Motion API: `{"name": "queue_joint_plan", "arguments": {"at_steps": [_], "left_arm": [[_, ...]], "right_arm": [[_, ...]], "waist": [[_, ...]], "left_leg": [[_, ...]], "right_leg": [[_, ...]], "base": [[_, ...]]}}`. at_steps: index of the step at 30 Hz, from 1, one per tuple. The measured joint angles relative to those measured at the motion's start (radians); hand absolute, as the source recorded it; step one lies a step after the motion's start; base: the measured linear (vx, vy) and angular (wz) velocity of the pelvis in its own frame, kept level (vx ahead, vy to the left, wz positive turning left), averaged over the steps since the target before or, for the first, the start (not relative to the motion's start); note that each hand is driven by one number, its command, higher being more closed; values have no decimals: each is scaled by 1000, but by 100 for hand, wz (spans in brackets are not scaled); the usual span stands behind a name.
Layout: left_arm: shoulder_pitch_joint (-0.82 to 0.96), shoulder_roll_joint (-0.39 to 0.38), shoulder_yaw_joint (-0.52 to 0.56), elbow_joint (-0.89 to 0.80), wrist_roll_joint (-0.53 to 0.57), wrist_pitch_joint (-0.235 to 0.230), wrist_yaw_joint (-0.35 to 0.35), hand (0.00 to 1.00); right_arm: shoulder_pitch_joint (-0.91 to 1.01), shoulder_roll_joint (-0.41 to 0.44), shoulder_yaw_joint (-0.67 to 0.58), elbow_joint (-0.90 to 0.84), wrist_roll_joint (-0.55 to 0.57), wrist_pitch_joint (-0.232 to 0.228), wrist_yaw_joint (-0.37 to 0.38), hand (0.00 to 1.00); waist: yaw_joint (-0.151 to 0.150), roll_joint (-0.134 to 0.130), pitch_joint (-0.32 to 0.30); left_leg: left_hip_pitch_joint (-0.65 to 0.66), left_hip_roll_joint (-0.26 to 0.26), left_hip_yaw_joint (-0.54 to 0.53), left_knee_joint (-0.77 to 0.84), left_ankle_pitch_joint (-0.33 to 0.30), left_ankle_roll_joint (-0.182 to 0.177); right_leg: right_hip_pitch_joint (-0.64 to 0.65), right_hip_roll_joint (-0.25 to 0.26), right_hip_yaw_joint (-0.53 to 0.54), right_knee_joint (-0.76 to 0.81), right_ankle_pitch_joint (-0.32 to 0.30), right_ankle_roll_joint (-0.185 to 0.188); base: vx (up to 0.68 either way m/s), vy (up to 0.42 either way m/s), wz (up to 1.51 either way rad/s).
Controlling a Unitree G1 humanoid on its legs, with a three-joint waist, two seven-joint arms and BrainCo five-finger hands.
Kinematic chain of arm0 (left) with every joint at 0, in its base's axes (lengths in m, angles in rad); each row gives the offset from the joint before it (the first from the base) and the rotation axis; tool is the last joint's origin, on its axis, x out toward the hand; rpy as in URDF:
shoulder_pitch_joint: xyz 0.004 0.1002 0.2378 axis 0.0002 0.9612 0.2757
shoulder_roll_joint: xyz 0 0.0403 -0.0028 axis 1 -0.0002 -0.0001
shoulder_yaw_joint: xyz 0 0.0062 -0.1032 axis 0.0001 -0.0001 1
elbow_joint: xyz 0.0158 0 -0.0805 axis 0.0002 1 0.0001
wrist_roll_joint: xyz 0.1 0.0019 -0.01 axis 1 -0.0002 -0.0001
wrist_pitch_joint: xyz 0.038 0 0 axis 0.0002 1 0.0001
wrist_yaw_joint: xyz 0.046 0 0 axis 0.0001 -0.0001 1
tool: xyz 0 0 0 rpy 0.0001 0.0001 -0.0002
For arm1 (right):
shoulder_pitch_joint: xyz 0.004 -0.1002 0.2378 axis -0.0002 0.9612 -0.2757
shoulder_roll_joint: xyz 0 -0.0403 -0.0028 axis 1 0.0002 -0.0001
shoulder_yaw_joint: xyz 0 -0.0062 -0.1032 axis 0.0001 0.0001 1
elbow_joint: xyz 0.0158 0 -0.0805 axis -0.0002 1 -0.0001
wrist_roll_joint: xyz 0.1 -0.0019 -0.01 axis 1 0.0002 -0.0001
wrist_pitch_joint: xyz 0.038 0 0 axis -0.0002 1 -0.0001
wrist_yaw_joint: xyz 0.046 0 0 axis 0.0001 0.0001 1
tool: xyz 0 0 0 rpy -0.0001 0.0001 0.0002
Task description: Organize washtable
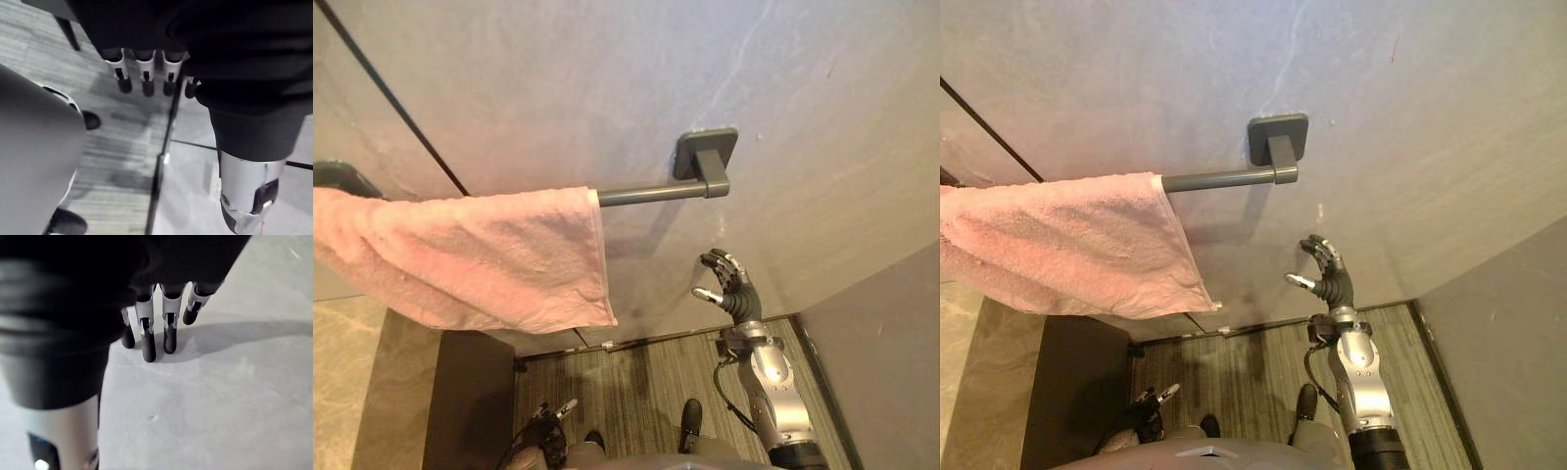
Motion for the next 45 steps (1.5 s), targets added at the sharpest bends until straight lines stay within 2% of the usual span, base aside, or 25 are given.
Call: {"name": "queue_joint_plan", "arguments": {"at_steps": [7,13,21,30,33,45], "left_arm": [[-10,-2,-34,5,-3,-2,11,0],[-11,-3,-34,4,-4,-3,20,0],[-12,2,-33,-24,-6,-3,35,0],[-13,1,-33,-35,-8,-4,41,0],[-30,2,-33,-35,-8,-4,41,0],[-33,-3,-34,-43,-45,-3,61,0]], "right_arm": [[-50,-35,44,0,-1,2,-46,0],[-78,-67,133,-2,4,2,-41,0],[-138,-70,295,-3,21,4,4,0],[-275,-61,389,-3,20,4,28,0],[-289,-49,396,-3,20,4,28,0],[-451,-37,445,-47,0,3,20,0]], "waist": [[-1,29,25],[-5,32,31],[-1,20,69],[12,12,85],[28,4,99],[41,-7,105]], "left_leg": [[-8,2,-18,-13,16,-6],[-24,9,-21,-23,32,-12],[-22,11,-39,-18,34,-13],[-3,11,-57,-18,35,-13],[-4,11,-58,-18,35,-13],[-11,13,-57,4,34,-10]], "right_leg": [[-8,2,-8,-2,0,-1],[-28,9,-8,0,4,-6],[-15,10,-23,3,5,-7],[10,9,-33,4,5,-7],[15,9,-33,4,5,-7],[18,8,-23,4,9,-11]], "base": [[-65,-27,4],[-38,-24,0],[-3,-3,6],[16,3,6],[-13,0,0],[-8,-1,-1]]}}
